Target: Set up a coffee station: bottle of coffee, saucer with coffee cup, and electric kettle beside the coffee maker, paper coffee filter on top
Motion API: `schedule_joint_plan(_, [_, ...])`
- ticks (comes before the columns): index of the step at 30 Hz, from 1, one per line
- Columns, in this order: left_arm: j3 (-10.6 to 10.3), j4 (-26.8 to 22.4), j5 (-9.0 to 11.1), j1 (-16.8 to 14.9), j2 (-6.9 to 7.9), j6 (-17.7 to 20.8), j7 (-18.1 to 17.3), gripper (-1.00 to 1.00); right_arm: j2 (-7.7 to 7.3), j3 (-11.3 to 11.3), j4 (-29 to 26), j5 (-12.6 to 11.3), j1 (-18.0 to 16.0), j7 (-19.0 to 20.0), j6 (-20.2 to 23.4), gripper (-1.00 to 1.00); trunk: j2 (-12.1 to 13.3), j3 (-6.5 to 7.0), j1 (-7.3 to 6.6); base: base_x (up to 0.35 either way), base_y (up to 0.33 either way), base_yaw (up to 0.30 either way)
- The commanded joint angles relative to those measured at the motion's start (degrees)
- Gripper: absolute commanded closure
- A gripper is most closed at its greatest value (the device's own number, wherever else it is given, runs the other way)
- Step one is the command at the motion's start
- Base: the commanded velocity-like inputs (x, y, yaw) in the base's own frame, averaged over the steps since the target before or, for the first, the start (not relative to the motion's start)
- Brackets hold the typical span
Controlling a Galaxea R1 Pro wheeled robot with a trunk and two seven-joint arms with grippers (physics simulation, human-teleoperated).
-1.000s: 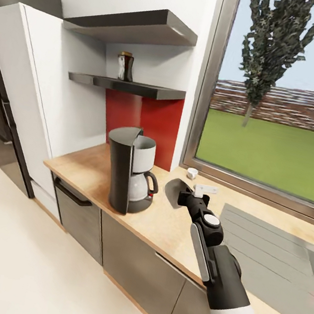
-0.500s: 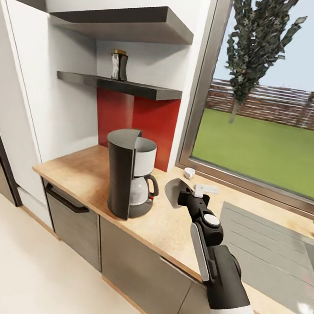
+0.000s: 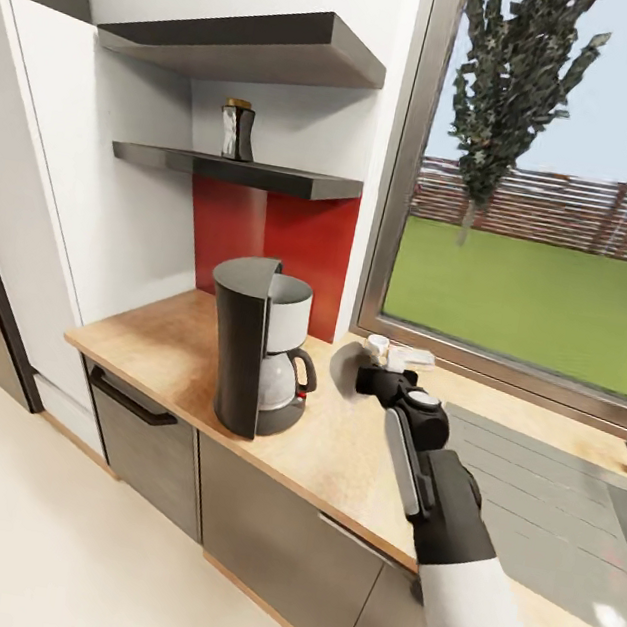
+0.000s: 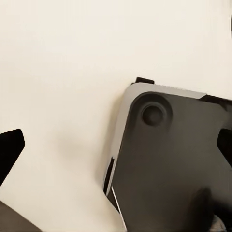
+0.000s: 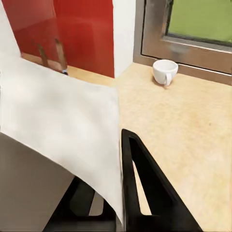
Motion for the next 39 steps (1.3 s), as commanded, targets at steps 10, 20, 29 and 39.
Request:
schedule_joint_plan(10, [0.06, 0.28, -5.41, 0.64, 0.13, -0.08, 0.22, -1.00, 3.06, -2.18, 11.35, -12.15, -20.25, -0.93, 13.55, 1.00, -0.12, -0.13, 0.04, 0.000, 0.000, 0.000])
schedule_joint_plan(20, [0.02, 0.46, -5.40, 0.62, 0.15, 0.00, 0.22, -1.00, 3.22, -10.30, 36.76, -24.12, -39.94, -2.20, 14.31, 1.00, -0.12, -0.13, 0.04, 0.000, 0.000, 0.000])
schedule_joint_plan(29, [0.32, 1.58, -5.24, 0.60, 0.17, 0.51, 0.39, -1.00, 3.15, -22.23, 40.89, -29.66, -44.72, -10.75, 14.32, 1.00, -0.12, -0.13, 0.04, 0.000, 0.000, 0.000])
schedule_joint_plan(39, [0.03, 2.39, -5.47, 0.86, 0.12, -0.02, 0.40, -1.00, 3.64, -23.69, 41.67, -31.27, -44.65, -10.34, 14.49, 1.00, -0.12, -0.14, 0.04, 0.003, 0.000, 0.000])
